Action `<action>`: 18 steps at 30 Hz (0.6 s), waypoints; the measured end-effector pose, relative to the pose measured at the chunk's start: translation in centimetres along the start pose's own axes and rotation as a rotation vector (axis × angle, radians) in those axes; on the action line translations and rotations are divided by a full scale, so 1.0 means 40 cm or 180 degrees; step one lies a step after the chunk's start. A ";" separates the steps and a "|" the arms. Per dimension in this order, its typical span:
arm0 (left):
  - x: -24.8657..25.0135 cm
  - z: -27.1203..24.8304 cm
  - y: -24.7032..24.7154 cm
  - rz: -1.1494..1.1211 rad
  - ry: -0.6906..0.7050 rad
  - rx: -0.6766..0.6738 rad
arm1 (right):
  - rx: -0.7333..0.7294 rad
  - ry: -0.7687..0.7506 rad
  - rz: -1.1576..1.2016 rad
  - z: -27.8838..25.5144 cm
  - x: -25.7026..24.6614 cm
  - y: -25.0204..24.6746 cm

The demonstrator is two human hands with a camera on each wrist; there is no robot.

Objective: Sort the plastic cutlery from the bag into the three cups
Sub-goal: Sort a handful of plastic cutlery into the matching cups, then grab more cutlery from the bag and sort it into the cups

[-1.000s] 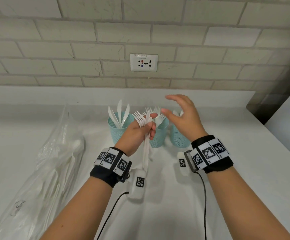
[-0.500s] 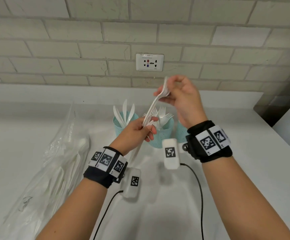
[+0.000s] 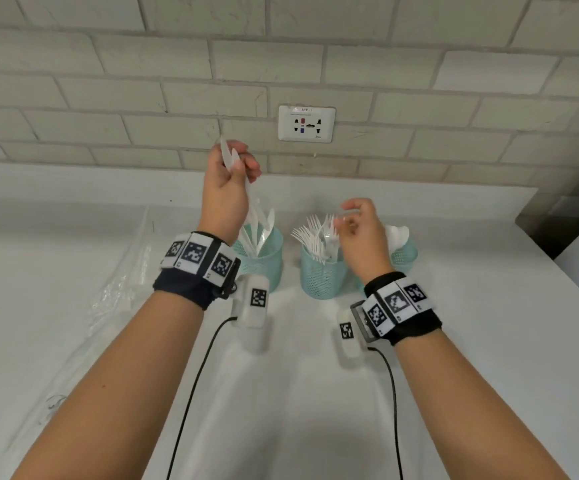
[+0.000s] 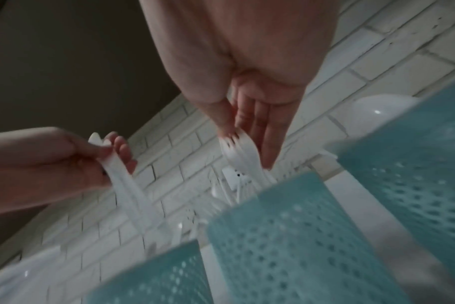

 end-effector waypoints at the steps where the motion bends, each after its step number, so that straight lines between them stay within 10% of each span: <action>1: -0.027 -0.007 0.004 0.0164 -0.0150 -0.0030 | -0.0181 0.0013 -0.0256 -0.004 0.018 0.017; 6: -0.182 -0.087 -0.013 0.1289 -0.1232 -0.0431 | -0.0661 0.0002 -0.1048 -0.012 0.023 0.043; 9: -0.171 -0.116 -0.037 0.1897 -0.1027 -0.0730 | -0.0492 -0.0183 -0.1048 -0.007 0.003 0.035; 14: 0.009 -0.144 -0.193 0.3062 0.0327 0.0664 | -0.0084 -0.0777 -0.0733 -0.030 -0.075 0.035; 18: 0.014 -0.176 -0.359 0.4011 -0.0745 0.1074 | -0.0244 -0.1098 -0.0307 -0.065 -0.144 0.094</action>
Point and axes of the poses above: each hand's wrist, its own z-axis towards the middle knuckle, its own y-axis out of the palm, x = y × z, the point moved 6 cm from there along z, towards the middle knuckle, and after that the axes turned 2 degrees about x, right-handed, at the moved point
